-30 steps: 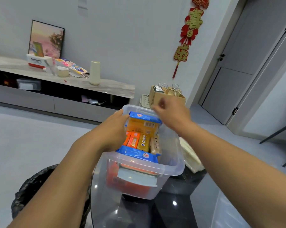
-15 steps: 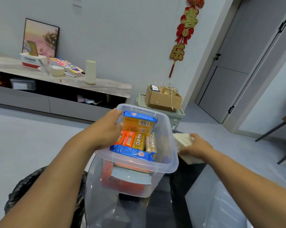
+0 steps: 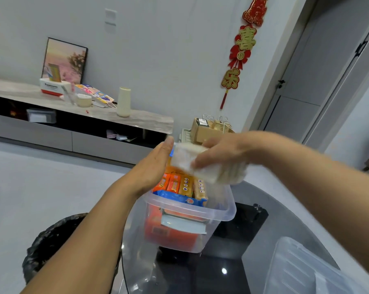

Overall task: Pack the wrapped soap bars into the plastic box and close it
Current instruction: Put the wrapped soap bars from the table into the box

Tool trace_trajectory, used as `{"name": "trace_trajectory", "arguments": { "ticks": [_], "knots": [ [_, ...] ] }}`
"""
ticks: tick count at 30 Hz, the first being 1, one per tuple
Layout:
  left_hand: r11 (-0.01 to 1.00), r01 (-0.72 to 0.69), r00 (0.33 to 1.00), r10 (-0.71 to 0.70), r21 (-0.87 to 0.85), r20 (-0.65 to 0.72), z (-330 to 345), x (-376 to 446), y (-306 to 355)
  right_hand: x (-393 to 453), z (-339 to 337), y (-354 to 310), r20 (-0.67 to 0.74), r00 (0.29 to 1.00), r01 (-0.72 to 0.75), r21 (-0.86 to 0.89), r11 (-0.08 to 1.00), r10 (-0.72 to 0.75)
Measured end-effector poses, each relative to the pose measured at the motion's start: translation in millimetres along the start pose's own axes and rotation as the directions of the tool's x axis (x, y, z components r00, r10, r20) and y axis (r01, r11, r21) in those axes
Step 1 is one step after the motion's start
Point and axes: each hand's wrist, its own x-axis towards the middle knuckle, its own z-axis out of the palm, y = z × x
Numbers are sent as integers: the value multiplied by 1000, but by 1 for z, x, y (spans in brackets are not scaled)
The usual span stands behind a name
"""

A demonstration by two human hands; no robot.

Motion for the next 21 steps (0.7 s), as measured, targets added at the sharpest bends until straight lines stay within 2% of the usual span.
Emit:
{"name": "trace_trajectory", "arguments": {
  "ticks": [3, 6, 10, 13, 15, 18, 21],
  "knots": [
    [1000, -2, 1000, 2, -19, 31, -3, 2, -2, 26, 36, -17, -45, 996, -83, -97, 992, 79],
    [999, -32, 999, 31, 30, 25, -2, 3, -3, 47, 68, -30, -140, 979, -152, -18, 988, 148],
    [993, -106, 993, 103, 45, 64, 0, 9, -12, 48, 86, -42, -62, 998, -8, 87, 996, 14],
    [989, -96, 994, 90, 108, 63, -4, 16, -22, 43, 71, -29, -235, 971, 93, 215, 972, -41],
    [986, -103, 994, 96, 131, 56, -1, 20, -25, 40, 56, -5, -379, 923, 183, 278, 943, -67],
    [976, -136, 990, 129, 168, 53, 7, 25, -26, 32, 36, 34, -623, 782, 254, 311, 916, -5],
    [955, -195, 980, 182, 224, 75, 19, 36, -27, 18, 30, 78, -680, 722, 199, 382, 903, 128]
  ]
}}
